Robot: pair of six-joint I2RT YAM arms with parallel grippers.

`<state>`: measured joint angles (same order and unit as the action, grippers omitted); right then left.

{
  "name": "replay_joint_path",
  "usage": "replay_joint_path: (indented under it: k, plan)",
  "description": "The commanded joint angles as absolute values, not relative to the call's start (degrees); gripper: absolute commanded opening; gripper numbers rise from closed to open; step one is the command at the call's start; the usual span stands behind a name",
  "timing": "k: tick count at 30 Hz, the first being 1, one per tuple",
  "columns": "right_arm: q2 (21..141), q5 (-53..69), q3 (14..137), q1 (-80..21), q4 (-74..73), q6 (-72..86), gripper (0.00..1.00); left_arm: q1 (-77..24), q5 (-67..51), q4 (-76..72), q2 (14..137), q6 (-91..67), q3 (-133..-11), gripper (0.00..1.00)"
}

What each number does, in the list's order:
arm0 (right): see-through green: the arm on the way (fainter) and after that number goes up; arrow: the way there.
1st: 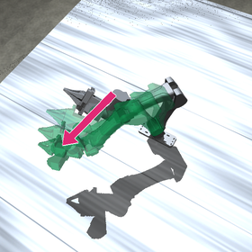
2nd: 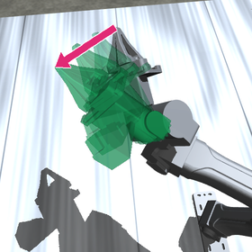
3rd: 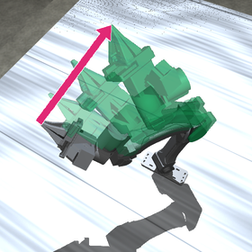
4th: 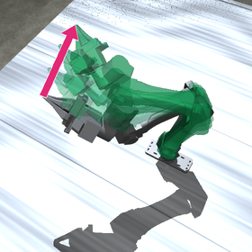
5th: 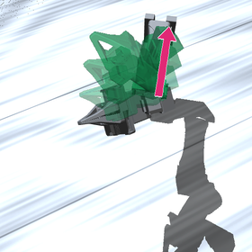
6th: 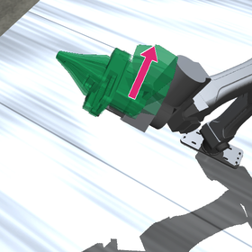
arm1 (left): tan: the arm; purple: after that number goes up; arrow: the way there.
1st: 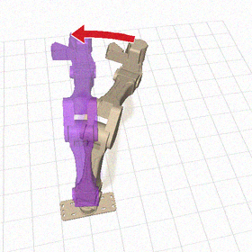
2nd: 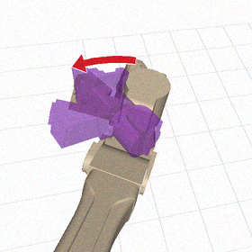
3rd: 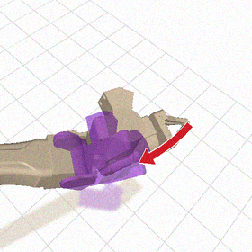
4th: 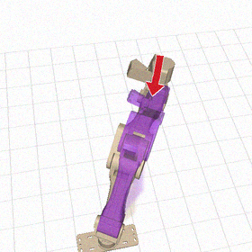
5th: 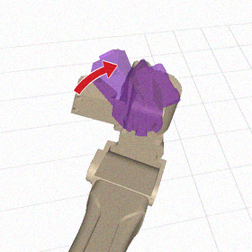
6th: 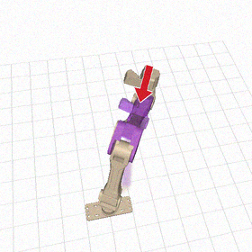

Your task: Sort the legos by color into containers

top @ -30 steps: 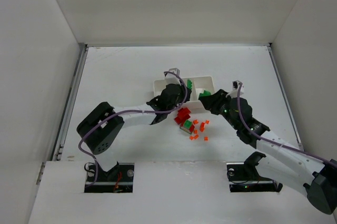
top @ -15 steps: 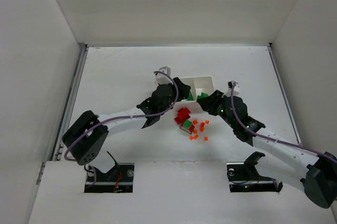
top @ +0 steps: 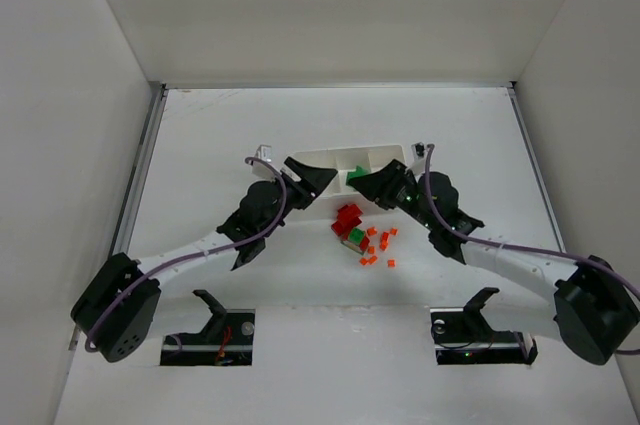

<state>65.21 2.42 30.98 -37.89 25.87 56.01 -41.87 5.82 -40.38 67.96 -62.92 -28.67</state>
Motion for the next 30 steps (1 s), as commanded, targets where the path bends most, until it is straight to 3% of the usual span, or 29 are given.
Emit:
replay_joint_path:
  k: [1,7,12,30]
  plan:
    - [67.58,5.62,33.57,-37.57,35.50,61.95,0.15,-41.09,2.20,-48.16,64.26,-69.78,-24.97,0.64]
    - [71.45,6.15,33.84,-37.57,40.77,70.47,0.17,-41.35,2.46,-51.59,61.88,-74.18,-21.88,0.64]
    - [74.09,6.07,32.96,-37.66,45.78,77.69,0.18,-42.05,2.55,-56.07,62.31,-75.67,-20.30,0.58]
    - [78.05,4.04,33.05,-40.82,52.47,84.73,0.18,-41.61,2.99,-58.80,64.77,-74.53,-22.06,0.53]
